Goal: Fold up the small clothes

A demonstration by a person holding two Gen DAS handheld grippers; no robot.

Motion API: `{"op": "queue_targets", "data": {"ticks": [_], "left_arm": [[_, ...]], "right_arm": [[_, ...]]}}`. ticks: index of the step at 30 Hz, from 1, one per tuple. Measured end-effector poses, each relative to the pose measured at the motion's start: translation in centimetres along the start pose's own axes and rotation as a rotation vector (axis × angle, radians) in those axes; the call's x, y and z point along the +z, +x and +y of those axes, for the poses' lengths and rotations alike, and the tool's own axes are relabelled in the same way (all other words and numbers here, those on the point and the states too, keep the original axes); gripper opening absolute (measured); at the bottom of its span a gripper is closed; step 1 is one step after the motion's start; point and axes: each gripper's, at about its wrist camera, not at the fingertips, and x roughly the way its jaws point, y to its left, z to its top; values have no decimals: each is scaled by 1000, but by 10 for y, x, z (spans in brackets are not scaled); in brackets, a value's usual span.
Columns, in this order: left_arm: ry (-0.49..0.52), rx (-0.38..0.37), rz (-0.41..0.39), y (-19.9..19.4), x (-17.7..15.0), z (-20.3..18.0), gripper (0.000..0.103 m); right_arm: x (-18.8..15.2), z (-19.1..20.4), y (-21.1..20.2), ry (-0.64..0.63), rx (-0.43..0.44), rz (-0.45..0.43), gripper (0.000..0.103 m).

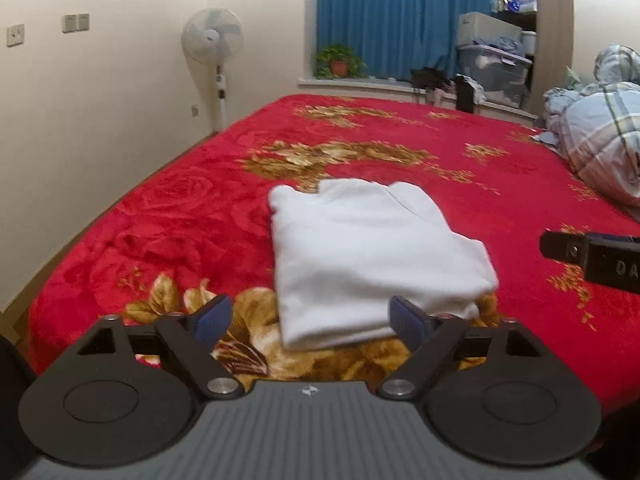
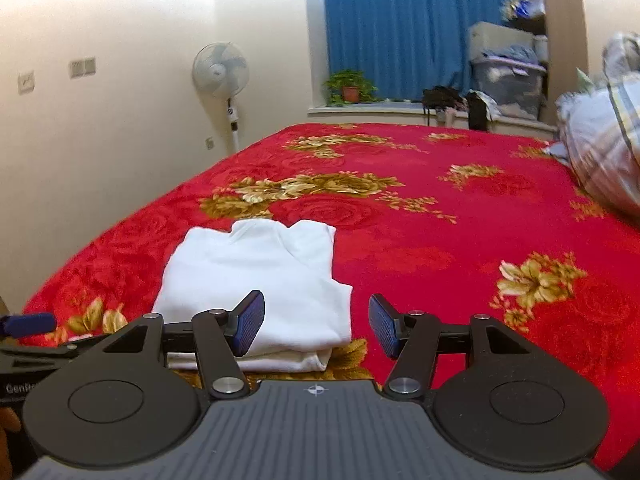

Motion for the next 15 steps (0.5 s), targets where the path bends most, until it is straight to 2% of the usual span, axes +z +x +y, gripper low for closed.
{"op": "queue_targets", "data": {"ticks": [4, 15], "left_arm": [[-3, 2, -18, 1, 2, -3, 100], [2, -20, 7, 16, 5, -8, 101]], "right_arm": [[-1, 3, 9, 6, 9, 24, 60], [-7, 15, 20, -12, 30, 72, 60]]}}
